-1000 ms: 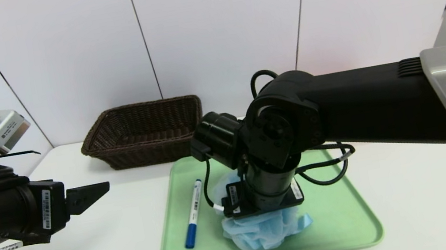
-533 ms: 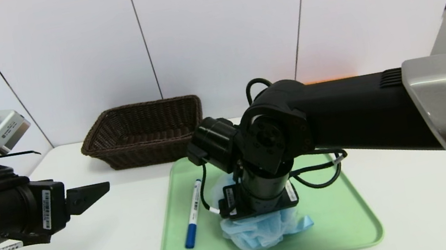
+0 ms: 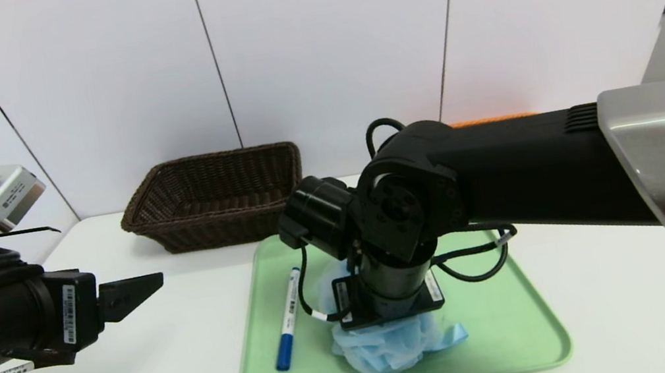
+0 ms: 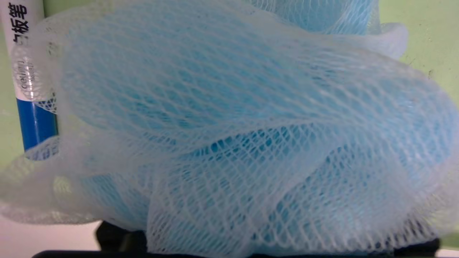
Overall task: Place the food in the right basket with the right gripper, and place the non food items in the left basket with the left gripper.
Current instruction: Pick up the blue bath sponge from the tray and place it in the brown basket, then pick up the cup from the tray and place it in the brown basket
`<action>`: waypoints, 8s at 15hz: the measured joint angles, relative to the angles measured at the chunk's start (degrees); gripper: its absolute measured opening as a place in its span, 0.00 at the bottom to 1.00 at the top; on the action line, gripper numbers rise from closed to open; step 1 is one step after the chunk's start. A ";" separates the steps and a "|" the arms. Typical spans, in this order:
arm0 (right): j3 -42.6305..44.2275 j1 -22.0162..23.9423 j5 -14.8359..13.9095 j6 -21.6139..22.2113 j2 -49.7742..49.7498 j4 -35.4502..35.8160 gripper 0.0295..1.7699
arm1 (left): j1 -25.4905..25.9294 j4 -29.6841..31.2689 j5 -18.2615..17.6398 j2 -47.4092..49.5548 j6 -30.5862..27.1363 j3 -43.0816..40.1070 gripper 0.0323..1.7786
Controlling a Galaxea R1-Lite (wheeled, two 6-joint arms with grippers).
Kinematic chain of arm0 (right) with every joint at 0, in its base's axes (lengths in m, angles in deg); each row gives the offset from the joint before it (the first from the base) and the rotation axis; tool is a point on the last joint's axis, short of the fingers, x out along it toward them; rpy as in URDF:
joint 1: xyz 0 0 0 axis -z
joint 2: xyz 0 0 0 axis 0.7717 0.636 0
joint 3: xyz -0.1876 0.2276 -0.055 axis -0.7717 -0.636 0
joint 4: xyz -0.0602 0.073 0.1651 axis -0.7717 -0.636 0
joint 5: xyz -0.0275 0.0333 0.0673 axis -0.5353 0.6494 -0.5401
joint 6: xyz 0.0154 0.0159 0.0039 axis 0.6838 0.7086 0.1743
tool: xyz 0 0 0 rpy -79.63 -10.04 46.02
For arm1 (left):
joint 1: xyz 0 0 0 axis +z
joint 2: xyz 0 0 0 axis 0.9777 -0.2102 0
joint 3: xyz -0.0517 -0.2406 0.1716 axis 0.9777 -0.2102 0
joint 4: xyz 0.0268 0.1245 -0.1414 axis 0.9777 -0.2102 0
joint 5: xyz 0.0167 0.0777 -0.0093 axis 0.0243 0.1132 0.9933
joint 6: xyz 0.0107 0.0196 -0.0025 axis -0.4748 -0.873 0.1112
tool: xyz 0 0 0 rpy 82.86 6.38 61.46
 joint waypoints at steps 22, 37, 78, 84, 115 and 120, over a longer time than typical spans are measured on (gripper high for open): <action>0.11 -4.99 -2.44 -16.40 -10.70 29.50 0.37 | 0.00 0.05 0.00 0.22 0.16 -1.29 0.95; 0.85 7.96 8.70 -30.68 9.48 91.48 0.36 | 0.41 0.00 2.11 1.19 -0.26 -7.41 0.95; 1.27 8.85 12.90 -31.51 13.64 90.80 0.94 | 1.60 0.44 2.33 0.06 -1.19 -7.91 0.95; 1.18 8.74 12.40 -31.54 13.04 90.45 0.95 | 1.51 0.46 2.29 -0.27 -1.22 -7.39 0.95; 0.24 11.35 2.86 -39.80 -5.96 68.08 0.96 | 1.32 0.40 2.27 2.38 -1.07 -5.07 0.95; -2.35 14.77 -3.34 -39.14 -21.20 41.72 0.96 | 0.07 0.49 1.99 5.77 -0.50 -3.91 0.95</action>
